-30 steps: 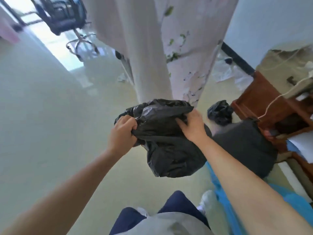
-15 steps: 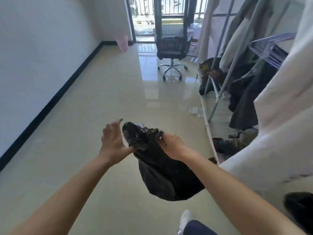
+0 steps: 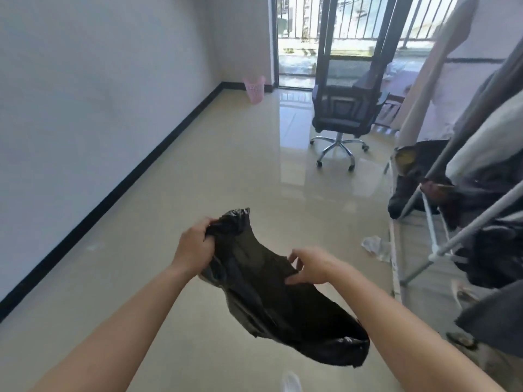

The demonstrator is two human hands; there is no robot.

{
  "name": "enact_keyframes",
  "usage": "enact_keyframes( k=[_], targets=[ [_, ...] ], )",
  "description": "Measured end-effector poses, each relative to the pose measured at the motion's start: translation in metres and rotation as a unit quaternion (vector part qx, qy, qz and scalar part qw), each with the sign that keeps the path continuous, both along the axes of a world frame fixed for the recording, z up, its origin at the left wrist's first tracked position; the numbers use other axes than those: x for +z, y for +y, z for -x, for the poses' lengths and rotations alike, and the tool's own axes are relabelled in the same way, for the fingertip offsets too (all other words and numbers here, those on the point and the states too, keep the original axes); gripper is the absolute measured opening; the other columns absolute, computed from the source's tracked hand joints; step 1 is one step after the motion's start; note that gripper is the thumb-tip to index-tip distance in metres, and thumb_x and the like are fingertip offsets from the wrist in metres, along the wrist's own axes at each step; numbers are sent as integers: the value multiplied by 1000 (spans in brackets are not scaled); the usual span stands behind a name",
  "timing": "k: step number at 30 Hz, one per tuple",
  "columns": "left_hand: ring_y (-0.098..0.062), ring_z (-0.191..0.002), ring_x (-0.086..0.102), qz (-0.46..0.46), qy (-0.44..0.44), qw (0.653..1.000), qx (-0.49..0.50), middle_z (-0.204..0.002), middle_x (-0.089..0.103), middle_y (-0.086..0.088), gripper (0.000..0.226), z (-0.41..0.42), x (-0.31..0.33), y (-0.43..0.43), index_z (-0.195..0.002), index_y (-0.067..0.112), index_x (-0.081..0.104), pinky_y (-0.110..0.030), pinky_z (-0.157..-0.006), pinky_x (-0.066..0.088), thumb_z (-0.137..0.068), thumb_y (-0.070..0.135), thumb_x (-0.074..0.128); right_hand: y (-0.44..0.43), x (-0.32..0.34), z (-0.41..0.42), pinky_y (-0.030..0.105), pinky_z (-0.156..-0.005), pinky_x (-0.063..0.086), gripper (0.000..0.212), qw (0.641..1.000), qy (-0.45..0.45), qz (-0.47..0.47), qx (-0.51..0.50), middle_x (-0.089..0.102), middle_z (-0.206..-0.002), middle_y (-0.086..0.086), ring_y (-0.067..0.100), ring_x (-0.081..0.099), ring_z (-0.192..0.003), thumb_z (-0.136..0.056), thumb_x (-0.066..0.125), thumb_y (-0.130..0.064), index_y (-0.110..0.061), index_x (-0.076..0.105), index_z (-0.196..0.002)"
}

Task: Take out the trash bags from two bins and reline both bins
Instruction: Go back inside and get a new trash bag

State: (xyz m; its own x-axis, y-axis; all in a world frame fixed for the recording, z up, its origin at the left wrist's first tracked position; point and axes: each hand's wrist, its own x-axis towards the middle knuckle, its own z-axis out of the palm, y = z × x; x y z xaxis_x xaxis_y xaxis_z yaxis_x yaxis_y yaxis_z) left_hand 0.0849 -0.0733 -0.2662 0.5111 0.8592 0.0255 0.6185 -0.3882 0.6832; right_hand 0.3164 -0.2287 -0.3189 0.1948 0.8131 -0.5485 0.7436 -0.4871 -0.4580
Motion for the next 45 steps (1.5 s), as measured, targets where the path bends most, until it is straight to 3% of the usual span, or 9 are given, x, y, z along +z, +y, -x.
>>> enact_keyframes(
  k=[5,7,10,15,20,23,27,37,45],
  targets=[
    [-23,-107,60,6,-26,998,55,-112,66,4,49,-32,-2,80,-124,27,59,-35,-94,47,-83,-1,53,92,2,-62,29,-82,44,27,997,-35,-60,-42,65,-125,4,27,59,-113,-98,50,-23,-23,64,-121],
    [-29,-114,54,-35,48,998,38,-121,60,-1,56,-50,-10,116,-133,26,50,-43,-96,45,-81,19,67,133,6,-81,29,-82,42,30,994,-26,-92,-60,64,-126,4,27,58,-115,-99,45,-22,-23,63,-123],
    [-32,-129,36,-105,184,977,6,-140,39,-8,109,-90,-21,171,-150,25,23,-52,-105,35,-64,61,78,201,12,-112,31,-89,43,33,991,-41,-120,-52,63,-129,7,29,57,-118,-99,43,-23,-19,62,-125],
    [-30,-148,11,-240,180,952,-61,-156,15,-7,118,-183,-24,264,-155,28,11,-62,-115,5,-63,93,48,319,24,-180,30,-82,39,32,989,-93,-118,11,63,-129,4,27,57,-118,-98,44,-28,-23,61,-125],
    [-28,-150,10,-245,352,892,-144,-155,32,-4,102,-296,-1,366,-152,24,21,-65,-114,1,-73,83,46,420,60,-271,31,-83,39,30,983,-121,-135,28,63,-129,0,25,57,-118,-99,46,-30,-28,62,-123],
    [-29,-134,40,-197,449,857,-159,-135,54,-5,78,-362,13,417,-146,22,32,-56,-111,18,-84,63,56,460,77,-328,29,-79,37,27,979,-121,-161,8,65,-125,-4,22,57,-116,-99,46,-32,-31,63,-120],
    [-26,-106,64,-186,459,854,-161,-114,67,-2,24,-447,20,482,-113,22,59,-29,-75,37,-90,27,57,506,73,-405,32,-77,42,24,968,-168,-183,22,69,-113,-6,22,63,-106,-97,50,-41,-35,64,-115],
    [-23,-102,63,-191,560,799,-107,-112,69,0,37,-649,-1,689,-110,23,67,-47,-101,36,-95,34,36,681,50,-628,35,-80,48,71,975,-185,-106,65,66,-102,-4,19,62,-97,-76,47,-86,-27,67,-111],
    [-39,-132,34,-260,633,720,-117,-141,43,-18,45,-746,6,838,-136,13,51,-68,-109,16,-92,23,50,856,57,-739,36,-74,47,33,959,-238,-137,66,67,-102,8,31,63,-91,-102,38,-40,-16,61,-104]
  ],
)
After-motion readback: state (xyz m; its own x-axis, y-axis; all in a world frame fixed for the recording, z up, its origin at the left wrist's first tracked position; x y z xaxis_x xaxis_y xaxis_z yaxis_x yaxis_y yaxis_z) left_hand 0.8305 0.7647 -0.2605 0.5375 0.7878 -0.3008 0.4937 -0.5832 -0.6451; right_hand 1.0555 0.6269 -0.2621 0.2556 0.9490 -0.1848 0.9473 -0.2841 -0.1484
